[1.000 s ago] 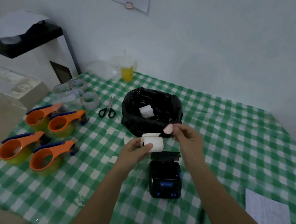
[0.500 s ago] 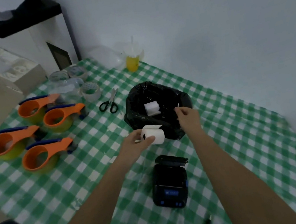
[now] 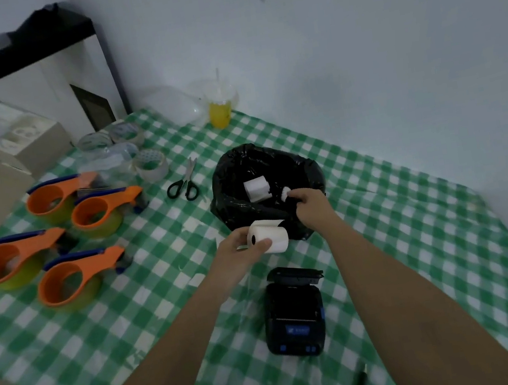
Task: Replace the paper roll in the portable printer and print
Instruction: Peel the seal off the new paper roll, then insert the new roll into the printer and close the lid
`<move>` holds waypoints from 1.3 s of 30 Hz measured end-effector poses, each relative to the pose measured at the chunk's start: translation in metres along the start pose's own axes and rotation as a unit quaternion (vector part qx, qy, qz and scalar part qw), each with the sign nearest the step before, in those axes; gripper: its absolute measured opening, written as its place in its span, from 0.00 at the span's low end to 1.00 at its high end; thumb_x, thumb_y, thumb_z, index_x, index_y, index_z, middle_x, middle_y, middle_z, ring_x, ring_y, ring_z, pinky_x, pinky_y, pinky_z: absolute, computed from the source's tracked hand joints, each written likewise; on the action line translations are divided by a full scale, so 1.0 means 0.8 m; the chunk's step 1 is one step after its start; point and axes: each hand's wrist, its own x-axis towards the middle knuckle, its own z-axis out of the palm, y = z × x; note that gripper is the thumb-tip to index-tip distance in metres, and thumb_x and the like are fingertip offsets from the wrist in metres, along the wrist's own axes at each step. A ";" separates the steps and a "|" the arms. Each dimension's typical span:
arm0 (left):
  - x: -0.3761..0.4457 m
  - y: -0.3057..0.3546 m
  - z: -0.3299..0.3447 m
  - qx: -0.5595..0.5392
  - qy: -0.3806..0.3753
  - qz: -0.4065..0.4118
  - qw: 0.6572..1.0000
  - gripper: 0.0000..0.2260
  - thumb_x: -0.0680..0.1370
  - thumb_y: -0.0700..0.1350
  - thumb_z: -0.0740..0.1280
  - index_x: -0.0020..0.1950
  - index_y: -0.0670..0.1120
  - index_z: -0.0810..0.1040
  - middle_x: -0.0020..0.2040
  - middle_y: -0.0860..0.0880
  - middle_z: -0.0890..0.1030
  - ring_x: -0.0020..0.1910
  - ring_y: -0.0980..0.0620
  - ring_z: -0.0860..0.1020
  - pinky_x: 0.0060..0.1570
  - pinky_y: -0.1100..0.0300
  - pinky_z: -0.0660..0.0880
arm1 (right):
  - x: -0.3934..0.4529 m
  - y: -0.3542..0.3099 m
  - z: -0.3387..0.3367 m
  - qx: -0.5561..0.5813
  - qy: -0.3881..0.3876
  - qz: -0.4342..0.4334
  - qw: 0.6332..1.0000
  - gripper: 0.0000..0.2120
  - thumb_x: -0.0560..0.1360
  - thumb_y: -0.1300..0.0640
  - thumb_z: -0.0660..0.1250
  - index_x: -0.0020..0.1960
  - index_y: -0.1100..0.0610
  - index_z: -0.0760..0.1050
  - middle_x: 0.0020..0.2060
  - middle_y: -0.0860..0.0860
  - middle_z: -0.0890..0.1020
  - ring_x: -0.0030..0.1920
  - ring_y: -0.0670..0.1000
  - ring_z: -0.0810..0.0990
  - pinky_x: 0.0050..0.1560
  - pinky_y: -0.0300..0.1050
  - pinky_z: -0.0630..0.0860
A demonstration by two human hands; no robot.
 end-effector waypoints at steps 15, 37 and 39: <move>-0.016 0.013 -0.012 0.023 -0.088 -0.030 0.995 0.17 0.77 0.47 0.64 0.66 0.49 0.69 0.59 0.48 0.74 0.57 0.49 0.76 0.54 0.56 0.76 | -0.153 -0.007 0.030 0.312 -0.088 0.025 0.946 0.09 0.75 0.56 0.66 0.54 0.52 0.78 0.53 0.53 0.82 0.55 0.53 0.81 0.58 0.49 0.78; -0.063 0.000 0.038 0.056 -0.189 -0.173 0.965 0.10 0.76 0.47 0.65 0.57 0.48 0.76 0.45 0.49 0.79 0.44 0.52 0.77 0.43 0.61 0.75 | -0.236 0.054 0.010 0.074 0.035 -0.159 0.984 0.23 0.67 0.54 0.75 0.57 0.44 0.71 0.55 0.43 0.76 0.54 0.38 0.73 0.52 0.32 0.71; -0.063 -0.001 0.039 0.076 -0.200 -0.179 0.960 0.13 0.76 0.47 0.66 0.59 0.47 0.75 0.45 0.49 0.78 0.44 0.52 0.76 0.42 0.61 0.74 | -0.237 0.061 0.004 0.025 0.029 -0.184 0.982 0.27 0.68 0.53 0.74 0.63 0.45 0.69 0.63 0.44 0.73 0.61 0.42 0.71 0.58 0.39 0.71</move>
